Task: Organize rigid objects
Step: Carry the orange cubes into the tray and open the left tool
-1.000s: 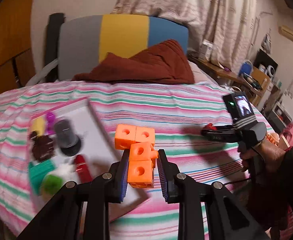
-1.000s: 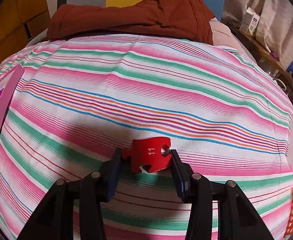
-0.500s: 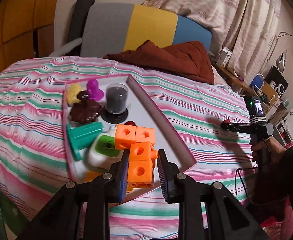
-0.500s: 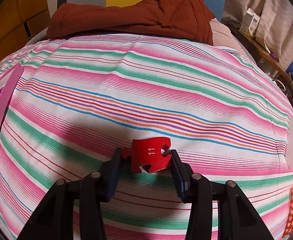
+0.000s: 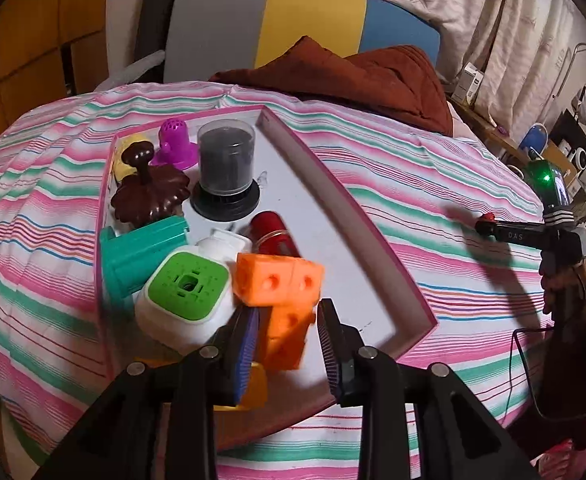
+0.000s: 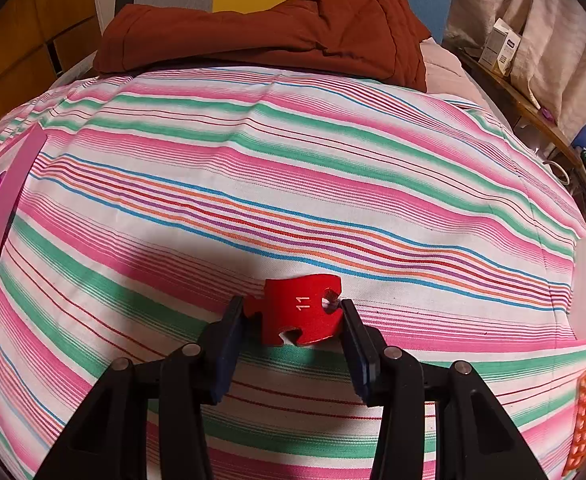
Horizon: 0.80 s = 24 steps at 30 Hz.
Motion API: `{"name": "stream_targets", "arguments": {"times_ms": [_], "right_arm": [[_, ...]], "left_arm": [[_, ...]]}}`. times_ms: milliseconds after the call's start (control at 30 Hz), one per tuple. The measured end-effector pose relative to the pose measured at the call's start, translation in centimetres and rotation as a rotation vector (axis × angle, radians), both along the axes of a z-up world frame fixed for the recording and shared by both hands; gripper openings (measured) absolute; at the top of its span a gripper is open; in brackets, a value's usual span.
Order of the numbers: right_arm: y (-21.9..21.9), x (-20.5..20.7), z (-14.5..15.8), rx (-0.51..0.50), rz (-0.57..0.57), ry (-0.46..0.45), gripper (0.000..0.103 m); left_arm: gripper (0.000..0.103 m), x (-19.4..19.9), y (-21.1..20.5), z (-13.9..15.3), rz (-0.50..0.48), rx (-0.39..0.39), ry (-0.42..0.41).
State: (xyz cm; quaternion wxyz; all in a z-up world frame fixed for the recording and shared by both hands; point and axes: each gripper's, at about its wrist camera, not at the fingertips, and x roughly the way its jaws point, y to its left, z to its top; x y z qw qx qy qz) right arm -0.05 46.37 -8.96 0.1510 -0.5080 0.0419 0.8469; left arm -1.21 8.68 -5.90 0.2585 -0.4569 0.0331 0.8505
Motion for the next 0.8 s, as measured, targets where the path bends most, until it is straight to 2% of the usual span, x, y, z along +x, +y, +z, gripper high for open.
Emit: {"name": "stream_targets", "arguments": {"times_ms": [400,800], "right_arm": [[-0.2,0.0,0.0,0.011,0.003,-0.003,0.047],[-0.4,0.2,0.2,0.025,-0.001,0.004,0.047]], "left_arm": [[0.035,1.5,-0.6,3.3,0.026,-0.042,0.107],[0.035,2.1,-2.0,4.7,0.08,-0.048,0.136]]}}
